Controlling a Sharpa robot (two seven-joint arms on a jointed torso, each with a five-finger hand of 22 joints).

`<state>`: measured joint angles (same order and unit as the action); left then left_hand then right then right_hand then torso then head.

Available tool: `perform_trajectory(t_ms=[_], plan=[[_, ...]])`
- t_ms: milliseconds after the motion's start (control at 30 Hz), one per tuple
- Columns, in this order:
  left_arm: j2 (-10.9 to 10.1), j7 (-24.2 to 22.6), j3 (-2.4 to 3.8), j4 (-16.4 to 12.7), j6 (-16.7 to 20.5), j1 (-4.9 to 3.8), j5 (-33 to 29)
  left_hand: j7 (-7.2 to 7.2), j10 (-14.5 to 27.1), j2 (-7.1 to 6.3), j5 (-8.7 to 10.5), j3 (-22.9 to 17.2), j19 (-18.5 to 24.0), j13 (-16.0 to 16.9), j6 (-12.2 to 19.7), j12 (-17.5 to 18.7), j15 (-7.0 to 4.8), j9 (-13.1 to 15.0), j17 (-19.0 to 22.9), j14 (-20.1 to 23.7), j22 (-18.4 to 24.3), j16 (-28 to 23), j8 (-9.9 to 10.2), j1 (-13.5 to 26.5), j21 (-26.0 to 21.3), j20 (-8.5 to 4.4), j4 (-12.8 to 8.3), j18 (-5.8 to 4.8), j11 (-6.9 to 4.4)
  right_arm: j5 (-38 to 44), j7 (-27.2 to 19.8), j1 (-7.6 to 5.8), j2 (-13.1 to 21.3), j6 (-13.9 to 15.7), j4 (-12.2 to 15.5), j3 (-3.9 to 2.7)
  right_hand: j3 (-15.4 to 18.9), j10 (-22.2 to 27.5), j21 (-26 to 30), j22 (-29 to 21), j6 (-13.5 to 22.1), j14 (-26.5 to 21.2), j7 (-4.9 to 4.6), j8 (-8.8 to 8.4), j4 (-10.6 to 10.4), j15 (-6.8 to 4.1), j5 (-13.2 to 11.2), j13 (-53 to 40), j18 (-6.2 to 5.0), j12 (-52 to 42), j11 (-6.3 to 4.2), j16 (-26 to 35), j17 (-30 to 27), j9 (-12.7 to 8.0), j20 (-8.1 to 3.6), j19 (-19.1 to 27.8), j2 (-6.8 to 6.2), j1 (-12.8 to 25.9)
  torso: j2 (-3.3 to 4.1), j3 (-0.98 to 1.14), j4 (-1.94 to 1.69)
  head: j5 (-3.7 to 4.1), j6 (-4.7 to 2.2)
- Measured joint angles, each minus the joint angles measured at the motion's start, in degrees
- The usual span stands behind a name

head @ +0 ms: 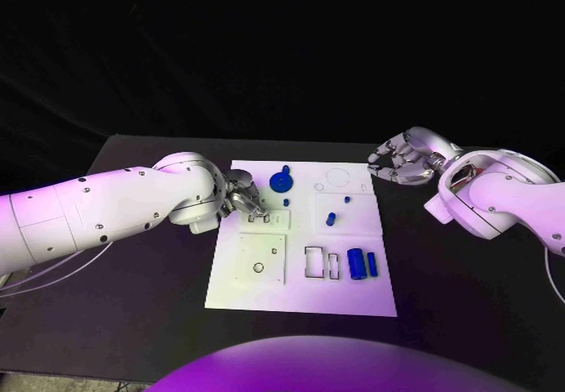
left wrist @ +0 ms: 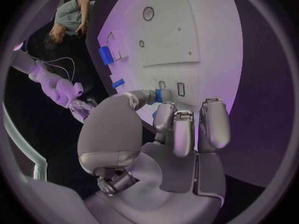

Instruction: Assemble the parts on the task board

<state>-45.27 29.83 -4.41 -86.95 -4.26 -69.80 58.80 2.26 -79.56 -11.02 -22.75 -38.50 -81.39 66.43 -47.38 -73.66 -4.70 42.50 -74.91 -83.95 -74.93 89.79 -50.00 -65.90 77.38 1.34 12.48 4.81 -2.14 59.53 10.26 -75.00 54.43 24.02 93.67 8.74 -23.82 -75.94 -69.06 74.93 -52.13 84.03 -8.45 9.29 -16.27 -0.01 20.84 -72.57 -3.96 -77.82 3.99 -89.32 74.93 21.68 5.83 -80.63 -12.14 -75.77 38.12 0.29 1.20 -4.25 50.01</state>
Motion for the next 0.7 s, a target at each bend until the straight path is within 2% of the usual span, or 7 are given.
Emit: perform_trajectory(t_ms=[233, 433, 600, 700], plan=[[0.6, 0.7, 0.14, 1.3, -1.4, -0.37, -2.0, -0.04, 0.0, 0.00, 0.14, 0.0, 0.0, 0.1, 0.0, 0.0, 0.00, 0.0, 0.0, 0.0, 0.0, 0.0, 0.0, 0.0, 0.0, 0.00, 0.0, 0.00, 0.00, 0.0, 0.0, 0.03, -0.1, 0.0, 0.0, 0.01, 0.0, 0.0, 0.0, 0.0, 0.0, 0.0, 0.00, 0.00, 0.0, 0.00, 0.0, 0.0, 0.00, 0.0, 0.00, 0.0, 0.0, 0.0, 0.00, 0.0, 0.00, 0.0, 0.03, 0.04, 0.05, 0.01, 0.00], [1.0, 1.1, 0.18, 1.9, -2.1, -0.54, -3.3, -0.12, 0.0, 0.00, 1.45, 0.0, 0.0, 0.1, -0.1, 0.0, 0.00, -0.3, 0.0, 0.0, 0.0, 0.0, 0.0, 0.0, 0.0, 0.00, 0.0, 0.00, 0.00, 0.0, 0.0, 0.05, -0.1, 0.0, -0.1, 0.01, 0.0, 0.0, 0.0, 0.0, 0.0, 0.0, 0.00, 0.00, 0.0, 0.00, 0.0, 0.0, 0.00, 0.0, 0.00, 0.0, 0.0, 0.0, 0.00, 0.0, 0.00, 0.0, 0.04, 0.05, 0.05, 0.00, 0.00], [1.3, 1.3, 0.24, 2.4, -2.6, -0.68, -4.5, -0.13, 0.0, 0.68, 4.63, 0.0, 0.0, 0.1, -0.1, 0.0, 0.00, -0.7, 0.0, 0.0, 0.0, 0.0, 0.5, -0.7, -0.2, 0.00, 0.0, 0.00, 0.00, 0.0, 0.0, 0.06, -0.1, 0.0, -0.1, 0.01, 0.0, 0.0, 0.2, 0.0, 0.0, 0.0, 0.00, 0.00, 0.0, 0.00, 0.2, 0.0, 0.00, 0.0, 0.00, 0.0, 0.0, 0.0, 0.00, 0.0, 0.00, 0.0, 0.04, 0.04, 0.04, 0.12, 0.00], [1.4, 1.4, 0.25, 2.7, -2.9, -0.73, -5.2, -0.13, 0.0, 0.76, 4.79, 0.0, 0.0, 0.1, -0.1, 0.0, 0.00, -0.7, 0.0, 0.0, 0.0, 0.0, 0.5, -0.8, -0.2, 0.00, 0.0, 0.00, 0.00, 0.0, 0.0, 0.07, -0.2, 0.0, -0.1, 0.01, 0.0, 0.0, 0.2, 0.0, 0.0, 0.0, 0.00, 0.00, 0.0, 0.00, 0.2, 0.0, 0.00, 0.0, 0.00, 0.0, 0.0, 0.0, 0.00, 0.0, 0.00, 0.0, 0.04, 0.02, 0.04, 0.18, 0.00]])
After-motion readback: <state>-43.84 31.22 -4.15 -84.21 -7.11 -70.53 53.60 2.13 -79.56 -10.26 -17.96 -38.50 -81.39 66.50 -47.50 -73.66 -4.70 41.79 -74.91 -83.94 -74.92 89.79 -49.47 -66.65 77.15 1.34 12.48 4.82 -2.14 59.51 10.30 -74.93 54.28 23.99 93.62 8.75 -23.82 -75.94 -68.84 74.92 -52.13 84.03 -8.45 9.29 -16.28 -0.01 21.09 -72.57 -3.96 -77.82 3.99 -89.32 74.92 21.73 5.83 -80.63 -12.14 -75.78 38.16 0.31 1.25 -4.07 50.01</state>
